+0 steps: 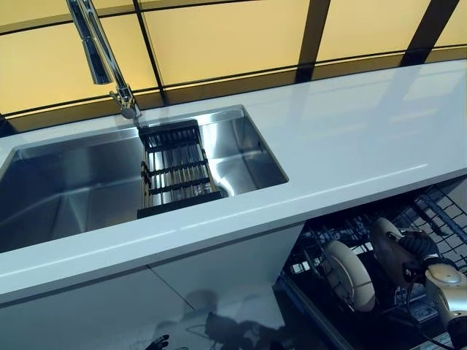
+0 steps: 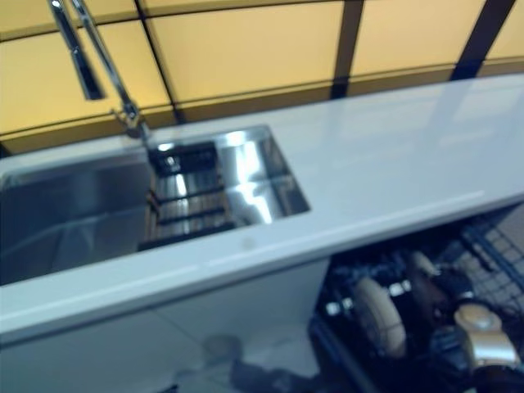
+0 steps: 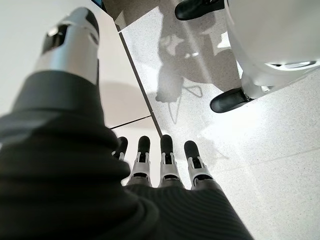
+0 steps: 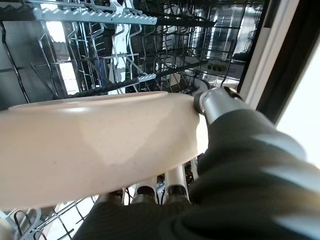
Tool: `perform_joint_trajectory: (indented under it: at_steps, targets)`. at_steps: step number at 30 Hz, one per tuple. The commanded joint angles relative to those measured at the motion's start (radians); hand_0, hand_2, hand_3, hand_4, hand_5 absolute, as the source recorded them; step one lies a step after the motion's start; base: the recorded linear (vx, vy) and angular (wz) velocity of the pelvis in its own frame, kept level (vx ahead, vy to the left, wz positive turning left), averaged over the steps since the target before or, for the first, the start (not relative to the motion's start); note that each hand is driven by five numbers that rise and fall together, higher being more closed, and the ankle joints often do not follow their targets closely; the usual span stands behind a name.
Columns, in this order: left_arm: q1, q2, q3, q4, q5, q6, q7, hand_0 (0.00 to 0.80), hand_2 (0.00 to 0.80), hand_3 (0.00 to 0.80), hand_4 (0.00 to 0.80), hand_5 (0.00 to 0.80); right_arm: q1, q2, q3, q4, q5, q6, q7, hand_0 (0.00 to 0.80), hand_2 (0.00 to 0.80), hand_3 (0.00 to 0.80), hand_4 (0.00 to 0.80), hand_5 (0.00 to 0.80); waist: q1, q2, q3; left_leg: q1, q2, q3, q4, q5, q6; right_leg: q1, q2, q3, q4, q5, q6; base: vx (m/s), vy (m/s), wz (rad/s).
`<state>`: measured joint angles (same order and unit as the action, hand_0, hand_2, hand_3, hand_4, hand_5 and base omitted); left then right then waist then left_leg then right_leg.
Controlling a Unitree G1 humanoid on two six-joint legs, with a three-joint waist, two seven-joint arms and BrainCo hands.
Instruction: Take plates into dishwasher
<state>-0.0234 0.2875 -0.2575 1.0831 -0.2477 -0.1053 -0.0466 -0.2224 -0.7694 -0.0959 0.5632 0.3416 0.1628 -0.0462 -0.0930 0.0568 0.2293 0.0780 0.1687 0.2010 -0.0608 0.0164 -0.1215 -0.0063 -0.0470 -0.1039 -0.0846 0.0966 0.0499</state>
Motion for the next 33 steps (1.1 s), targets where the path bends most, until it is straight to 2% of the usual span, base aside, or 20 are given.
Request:
perform_joint_trajectory:
  at_steps: [1,33]
  targets:
    - [-0.033,0.049,-0.045,0.002,0.033,-0.014,-0.004,0.0,0.0,0.0,0.0,0.0,-0.097,-0.065,0.068,0.028,-0.031,-0.036,-0.026,0.8,0.8,0.8,0.8,0.8,0.021,-0.057,-0.035,-0.102,0.008,-0.017,0.015,0.096,0.011,-0.02,-0.024,-0.02,0.121,-0.092,0.002,-0.022,0.004,0.08]
    - [-0.091,0.061,-0.077,-0.019,0.037,0.002,-0.021,0.0,0.0,0.0,0.0,0.0,-0.221,-0.024,0.237,0.128,-0.22,-0.03,0.002,0.8,0.8,0.8,0.8,0.8,0.048,-0.047,0.016,-0.141,0.003,-0.04,0.023,0.109,0.013,-0.053,-0.027,-0.034,0.131,-0.085,0.002,-0.003,-0.002,0.01]
